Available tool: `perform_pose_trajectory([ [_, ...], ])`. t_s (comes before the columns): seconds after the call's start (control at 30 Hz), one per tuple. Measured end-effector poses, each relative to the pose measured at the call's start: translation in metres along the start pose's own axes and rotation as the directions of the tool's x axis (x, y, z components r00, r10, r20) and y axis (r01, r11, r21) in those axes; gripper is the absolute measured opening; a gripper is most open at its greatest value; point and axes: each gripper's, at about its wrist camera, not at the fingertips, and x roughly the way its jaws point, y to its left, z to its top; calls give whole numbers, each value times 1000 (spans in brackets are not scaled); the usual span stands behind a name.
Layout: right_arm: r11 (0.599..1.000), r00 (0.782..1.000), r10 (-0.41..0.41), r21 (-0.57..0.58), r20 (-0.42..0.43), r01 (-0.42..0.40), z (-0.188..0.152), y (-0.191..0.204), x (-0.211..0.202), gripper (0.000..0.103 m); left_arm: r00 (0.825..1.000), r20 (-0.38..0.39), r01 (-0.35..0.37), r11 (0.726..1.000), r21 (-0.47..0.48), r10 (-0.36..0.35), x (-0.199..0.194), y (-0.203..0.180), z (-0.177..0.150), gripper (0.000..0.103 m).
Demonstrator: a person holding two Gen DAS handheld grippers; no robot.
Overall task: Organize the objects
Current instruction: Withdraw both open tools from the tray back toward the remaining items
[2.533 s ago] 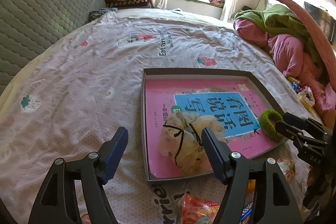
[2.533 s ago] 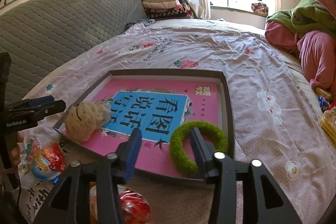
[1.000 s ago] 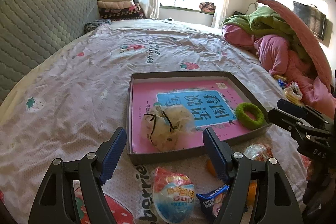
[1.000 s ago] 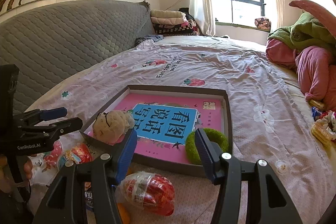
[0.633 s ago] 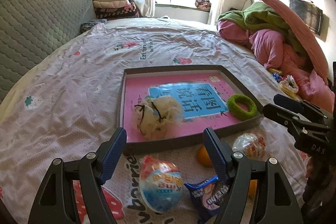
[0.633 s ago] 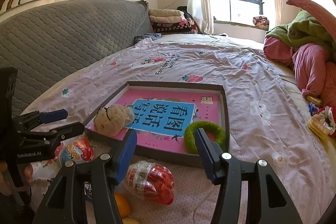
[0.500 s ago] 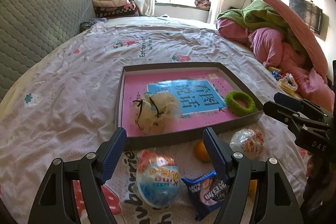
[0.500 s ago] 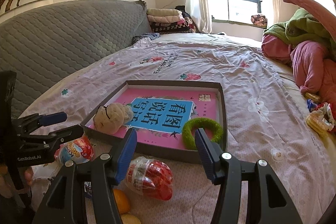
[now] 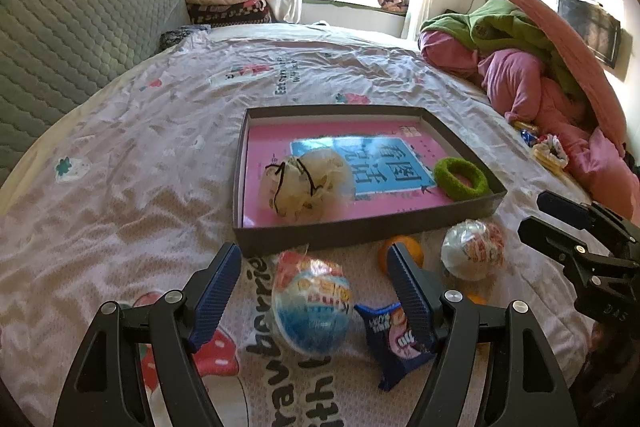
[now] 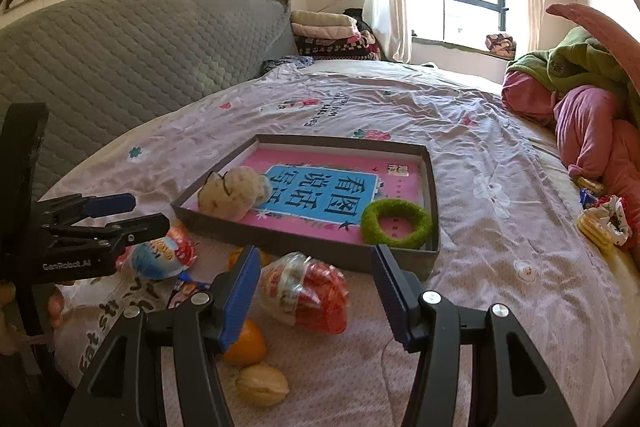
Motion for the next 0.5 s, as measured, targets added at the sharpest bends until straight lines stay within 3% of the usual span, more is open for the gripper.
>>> perform_pose_trajectory([
  [0.5, 1000, 1000, 19, -13, -20, -19, -18, 13, -12, 57, 1000, -25, 1, 1000, 0, -1, -8, -1, -17, 76],
])
